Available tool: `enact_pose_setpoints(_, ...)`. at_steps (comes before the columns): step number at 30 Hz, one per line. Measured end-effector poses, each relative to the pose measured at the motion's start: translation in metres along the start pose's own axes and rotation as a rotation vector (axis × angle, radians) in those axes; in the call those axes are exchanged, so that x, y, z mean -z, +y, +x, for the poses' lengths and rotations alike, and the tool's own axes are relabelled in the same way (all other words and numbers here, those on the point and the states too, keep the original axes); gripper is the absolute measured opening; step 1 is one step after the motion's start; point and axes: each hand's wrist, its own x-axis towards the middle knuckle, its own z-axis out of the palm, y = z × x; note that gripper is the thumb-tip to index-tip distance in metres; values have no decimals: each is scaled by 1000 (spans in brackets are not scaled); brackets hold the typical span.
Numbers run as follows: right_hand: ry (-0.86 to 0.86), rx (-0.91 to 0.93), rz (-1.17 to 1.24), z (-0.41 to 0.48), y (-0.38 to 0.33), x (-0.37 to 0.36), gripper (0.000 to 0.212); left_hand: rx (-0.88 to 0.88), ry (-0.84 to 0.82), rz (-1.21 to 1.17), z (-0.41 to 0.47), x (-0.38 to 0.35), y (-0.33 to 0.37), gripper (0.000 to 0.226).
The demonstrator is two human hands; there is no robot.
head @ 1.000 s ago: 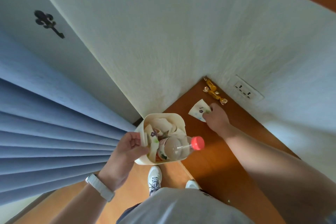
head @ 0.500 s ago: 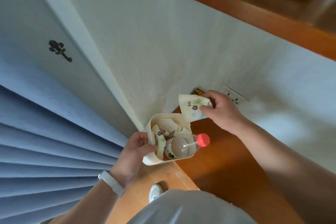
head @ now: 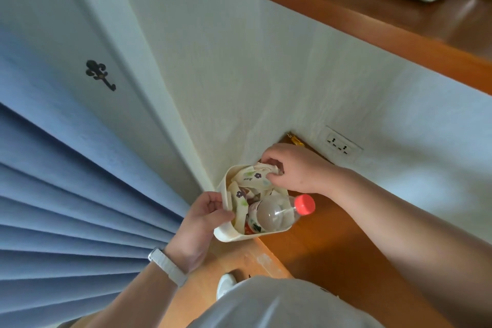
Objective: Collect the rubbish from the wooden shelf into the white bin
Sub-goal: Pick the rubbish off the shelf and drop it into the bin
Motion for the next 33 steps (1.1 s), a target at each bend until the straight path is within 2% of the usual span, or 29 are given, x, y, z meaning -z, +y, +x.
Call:
enact_pose_setpoints(6,36,-36,86,-18,18,1,15,19,33,-3,-4,-4,-5,52)
enact_pose_setpoints(9,17,-37,79,-20,19,-2,3,30,38,19,-5,-7,-6,52)
enact_pose_setpoints(13,-10,-32,59,-17,18,-13,10,25,20,46,-5,-11,-6,52)
enact_pose_setpoints(16,22,-9,-3,-13,18,-22,8,23,1,51,-5,-13,-3,53)
enact_pose_setpoints(20,50,40,-82,-5,19,-24,16,24,-16,59,-4,-18,1,55)
enact_pose_setpoints(24,41,42,-69,-3,23,-24,16,36,-4,68,-1,-19,2,56)
enact_pose_setpoints(28,51,-50,90,-5,38,-26,14,69,37,46,3,-17,-1,56)
enact_pose_setpoints(33,124,-356,131,-10,93,-38,17,110,100,44,7,-8,-10,53)
